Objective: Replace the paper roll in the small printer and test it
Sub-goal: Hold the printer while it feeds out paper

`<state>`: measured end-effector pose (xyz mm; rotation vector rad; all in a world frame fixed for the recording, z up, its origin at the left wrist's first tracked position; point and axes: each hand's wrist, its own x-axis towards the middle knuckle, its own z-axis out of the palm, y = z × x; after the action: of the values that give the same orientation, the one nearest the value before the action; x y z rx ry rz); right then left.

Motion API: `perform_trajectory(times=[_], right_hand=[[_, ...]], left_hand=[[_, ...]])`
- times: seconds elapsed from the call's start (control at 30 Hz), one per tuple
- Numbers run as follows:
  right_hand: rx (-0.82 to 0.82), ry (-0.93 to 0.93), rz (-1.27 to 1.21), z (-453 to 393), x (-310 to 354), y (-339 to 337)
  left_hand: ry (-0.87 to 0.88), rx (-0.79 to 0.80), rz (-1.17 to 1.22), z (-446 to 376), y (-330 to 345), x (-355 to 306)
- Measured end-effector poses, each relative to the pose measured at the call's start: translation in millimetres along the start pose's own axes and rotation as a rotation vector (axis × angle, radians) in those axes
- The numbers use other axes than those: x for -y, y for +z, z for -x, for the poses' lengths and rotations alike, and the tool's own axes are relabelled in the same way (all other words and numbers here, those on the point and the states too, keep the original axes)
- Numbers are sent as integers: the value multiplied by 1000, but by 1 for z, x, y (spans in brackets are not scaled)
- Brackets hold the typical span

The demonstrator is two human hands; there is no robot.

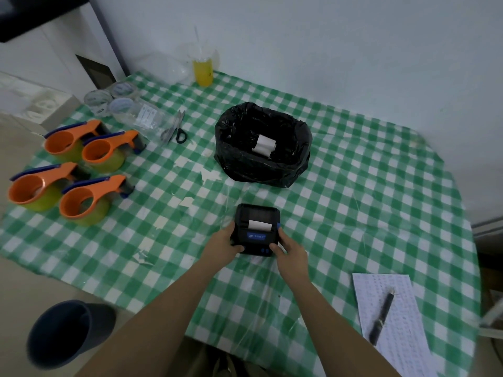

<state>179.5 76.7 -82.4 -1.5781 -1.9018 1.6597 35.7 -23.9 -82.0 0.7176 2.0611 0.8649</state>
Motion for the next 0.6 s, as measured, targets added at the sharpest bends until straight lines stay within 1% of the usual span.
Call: perform_trajectory(times=[0.2, 0.6], right_hand=[[3, -8, -12, 0, -1, 0], [2, 1, -34, 1, -1, 1]], left_hand=[[12, -2, -40, 0, 0, -2], [5, 1, -40, 2, 0, -2]])
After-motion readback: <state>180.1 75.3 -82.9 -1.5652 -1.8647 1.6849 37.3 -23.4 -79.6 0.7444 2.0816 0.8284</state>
